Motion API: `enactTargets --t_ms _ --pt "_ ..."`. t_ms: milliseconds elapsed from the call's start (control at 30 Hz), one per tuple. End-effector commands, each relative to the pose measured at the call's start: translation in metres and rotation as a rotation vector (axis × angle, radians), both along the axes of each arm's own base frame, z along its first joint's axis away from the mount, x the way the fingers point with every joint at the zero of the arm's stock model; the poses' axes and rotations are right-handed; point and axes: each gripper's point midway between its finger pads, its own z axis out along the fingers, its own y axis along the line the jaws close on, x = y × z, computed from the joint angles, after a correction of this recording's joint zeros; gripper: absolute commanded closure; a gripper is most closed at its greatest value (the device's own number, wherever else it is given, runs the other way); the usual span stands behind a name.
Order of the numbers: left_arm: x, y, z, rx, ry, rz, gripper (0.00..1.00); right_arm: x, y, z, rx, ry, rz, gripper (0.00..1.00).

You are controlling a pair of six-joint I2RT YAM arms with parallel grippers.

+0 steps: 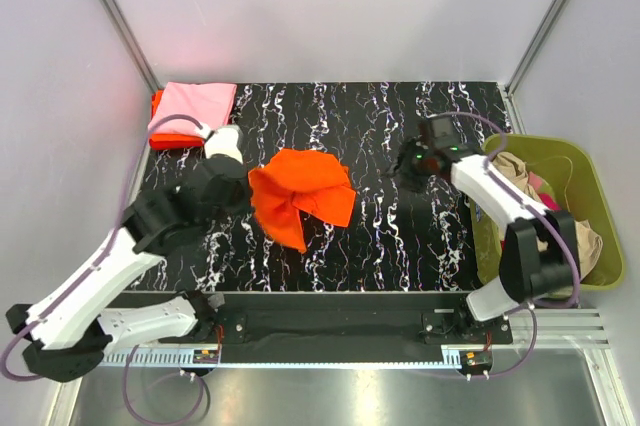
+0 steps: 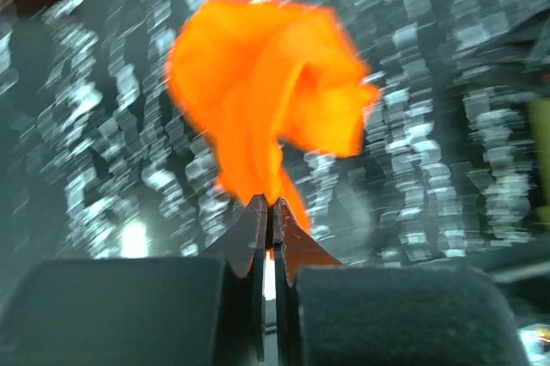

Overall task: Fold and stack the t-shirts
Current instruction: Flatten the tshirt out

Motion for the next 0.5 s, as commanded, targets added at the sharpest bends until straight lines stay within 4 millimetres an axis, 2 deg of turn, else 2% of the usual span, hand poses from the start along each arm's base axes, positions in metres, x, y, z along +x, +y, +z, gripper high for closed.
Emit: enactTargets --t_ms 0,33,67,200,267,367,467 --pt "-0.002 0.030 -0.063 0.205 0.154 0.055 1.00 0.013 0.044 0.003 0.029 -0.028 0.088 0.41" --pt "-0.002 0.034 -0.063 0.208 0.152 0.069 1.00 0.012 0.055 -0.002 0.039 -0.013 0.097 0.41" --pt "0.000 0.041 -0.065 0.218 0.150 0.091 1.00 0.012 0.060 -0.016 0.051 0.033 0.089 0.43" --pt "0.003 0.051 -0.065 0.239 0.147 0.121 1.00 0.005 0.091 -0.035 0.047 0.041 0.178 0.43" --pt "0.006 0.054 -0.063 0.247 0.141 0.133 1.00 -0.004 0.102 -0.046 0.013 0.045 0.242 0.43" --pt "0.013 0.060 -0.057 0.261 0.125 0.163 1.00 -0.021 0.100 -0.067 -0.005 0.065 0.271 0.44" --pt "0.024 0.067 -0.045 0.260 0.102 0.211 1.00 -0.026 0.104 -0.075 0.014 0.019 0.299 0.47"
